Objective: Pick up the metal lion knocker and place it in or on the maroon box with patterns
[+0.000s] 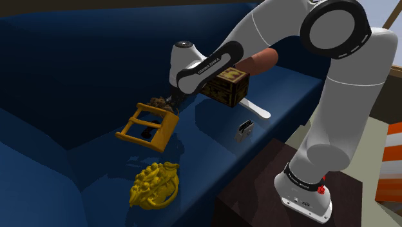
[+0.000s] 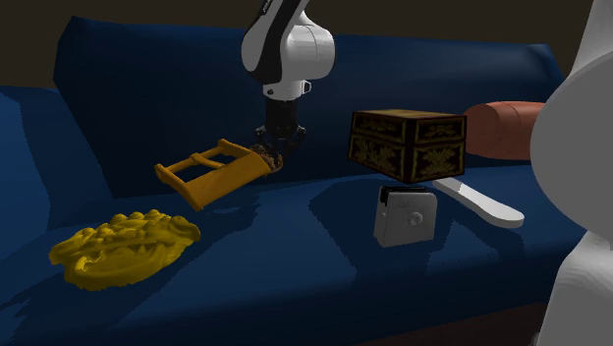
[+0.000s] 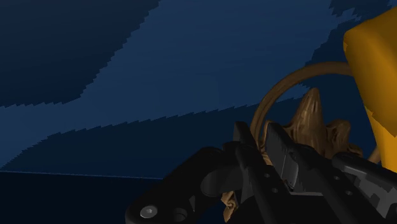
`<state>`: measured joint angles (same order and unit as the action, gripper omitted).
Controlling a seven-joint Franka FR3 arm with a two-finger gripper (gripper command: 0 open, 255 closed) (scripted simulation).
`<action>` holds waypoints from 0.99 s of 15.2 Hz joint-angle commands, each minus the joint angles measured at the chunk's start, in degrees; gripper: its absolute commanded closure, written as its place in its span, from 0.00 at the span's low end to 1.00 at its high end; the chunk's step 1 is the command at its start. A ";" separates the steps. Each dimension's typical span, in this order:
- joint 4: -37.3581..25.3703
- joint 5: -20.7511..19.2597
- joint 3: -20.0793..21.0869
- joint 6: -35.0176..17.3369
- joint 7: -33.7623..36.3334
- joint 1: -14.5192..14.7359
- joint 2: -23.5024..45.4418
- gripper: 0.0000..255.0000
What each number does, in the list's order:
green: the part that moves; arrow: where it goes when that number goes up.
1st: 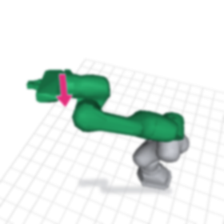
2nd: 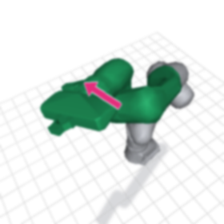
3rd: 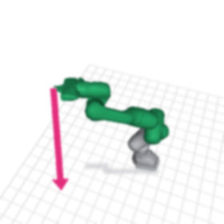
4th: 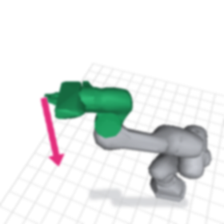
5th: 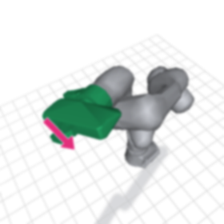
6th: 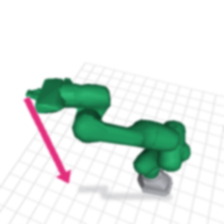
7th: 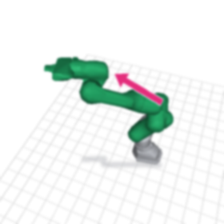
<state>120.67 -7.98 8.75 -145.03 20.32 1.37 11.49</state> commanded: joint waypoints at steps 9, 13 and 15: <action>-0.48 0.42 0.13 1.36 -0.35 -0.08 -0.91 1.00; -1.58 1.19 0.34 4.13 -1.00 -0.20 -2.62 1.00; -2.20 1.54 0.42 5.53 -1.29 -0.25 -3.42 1.00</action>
<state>118.67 -6.73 9.15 -140.29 19.36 1.23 8.75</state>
